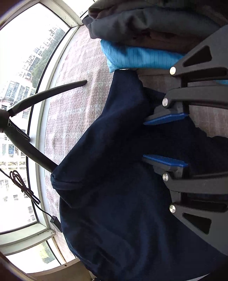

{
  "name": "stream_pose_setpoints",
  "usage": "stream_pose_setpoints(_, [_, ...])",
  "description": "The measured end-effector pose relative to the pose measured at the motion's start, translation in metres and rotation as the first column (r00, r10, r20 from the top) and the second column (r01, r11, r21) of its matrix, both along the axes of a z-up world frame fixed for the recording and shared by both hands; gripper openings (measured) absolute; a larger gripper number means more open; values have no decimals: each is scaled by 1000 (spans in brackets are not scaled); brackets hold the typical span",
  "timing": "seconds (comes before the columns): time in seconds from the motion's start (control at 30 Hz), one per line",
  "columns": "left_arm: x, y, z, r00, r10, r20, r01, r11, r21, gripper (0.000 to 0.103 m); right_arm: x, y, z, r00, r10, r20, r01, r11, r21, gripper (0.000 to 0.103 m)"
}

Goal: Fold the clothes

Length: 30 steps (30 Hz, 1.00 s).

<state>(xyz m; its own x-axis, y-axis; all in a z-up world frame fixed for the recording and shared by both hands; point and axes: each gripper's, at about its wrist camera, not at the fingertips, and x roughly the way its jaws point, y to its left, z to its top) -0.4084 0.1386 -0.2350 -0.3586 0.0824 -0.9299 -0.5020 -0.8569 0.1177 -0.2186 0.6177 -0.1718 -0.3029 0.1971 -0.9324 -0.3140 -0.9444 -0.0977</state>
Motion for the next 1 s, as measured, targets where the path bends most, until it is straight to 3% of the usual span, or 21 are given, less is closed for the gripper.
stream_pose_setpoints(0.03, [-2, 1, -6, 1000, -6, 20, 6, 1000, -4, 14, 1, -1, -1, 1000, 1, 2, -1, 1000, 0, 34])
stream_pose_setpoints(0.07, [-5, 1, -9, 999, -2, 40, 2, 1000, 2, 2, 2, -1, -2, 1000, 1, 4, -1, 1000, -2, 34])
stream_pose_setpoints(0.13, [-9, -3, -5, 999, 46, -28, -46, 999, -11, 4, 3, -1, -7, 1000, -8, 10, 8, 1000, 0, 34])
stream_pose_setpoints(0.2, [-17, -13, 5, 987, 129, -94, -126, 991, 36, 4, 5, -1, -10, 1000, -13, 16, 14, 1000, -2, 34])
stream_pose_setpoints(0.23, [-21, -17, 8, 985, 151, -88, -145, 987, 71, 8, 5, -1, -10, 1000, -15, 16, 15, 1000, -4, 34])
stream_pose_setpoints(0.3, [-27, -16, 4, 991, 129, -38, -127, 990, 68, 10, 6, -1, -10, 1000, -17, 17, 17, 1000, -6, 34])
stream_pose_setpoints(0.37, [-25, -14, 8, 992, 106, -64, -105, 994, 30, 19, 7, -2, -10, 1000, -20, 18, 20, 1000, -9, 34])
stream_pose_setpoints(0.4, [-23, -14, 11, 992, 95, -84, -94, 995, 8, 29, 7, -2, -10, 1000, -21, 18, 21, 1000, -11, 34])
stream_pose_setpoints(0.43, [-20, -16, 16, 990, 92, -105, -92, 996, 6, 30, 8, -3, -10, 1000, -22, 19, 23, 1000, -12, 34])
stream_pose_setpoints(0.5, [-12, -23, 28, 984, 103, -143, -103, 995, 3, 29, 9, -3, -10, 999, -25, 20, 25, 1000, -15, 34])
stream_pose_setpoints(0.63, [19, -29, 41, 996, 24, -81, -15, 994, 108, 28, 11, -5, -9, 999, -32, 17, 32, 999, -17, 34])
stream_pose_setpoints(0.73, [43, -12, 21, 995, -95, -38, 96, 994, 45, 30, 12, -8, -6, 999, -34, 13, 35, 999, -13, 34])
stream_pose_setpoints(0.8, [42, -15, -1, 997, -65, -37, 61, 992, -106, 29, 11, -10, -8, 999, -33, 21, 34, 999, -14, 34])
stream_pose_setpoints(0.83, [38, -21, -8, 999, -31, -35, 26, 991, -133, 24, 11, -10, -7, 999, -37, 21, 37, 999, -7, 34])
stream_pose_setpoints(0.93, [35, -33, 7, 997, 51, -65, -55, 997, -62, 17, 13, -12, 2, 999, -52, 6, 52, 999, 1, 34])
stream_pose_setpoints(1.0, [42, -22, 22, 994, 21, -108, -25, 999, -36, 17, 15, -22, 15, 999, -37, -34, 37, 999, -16, 34])
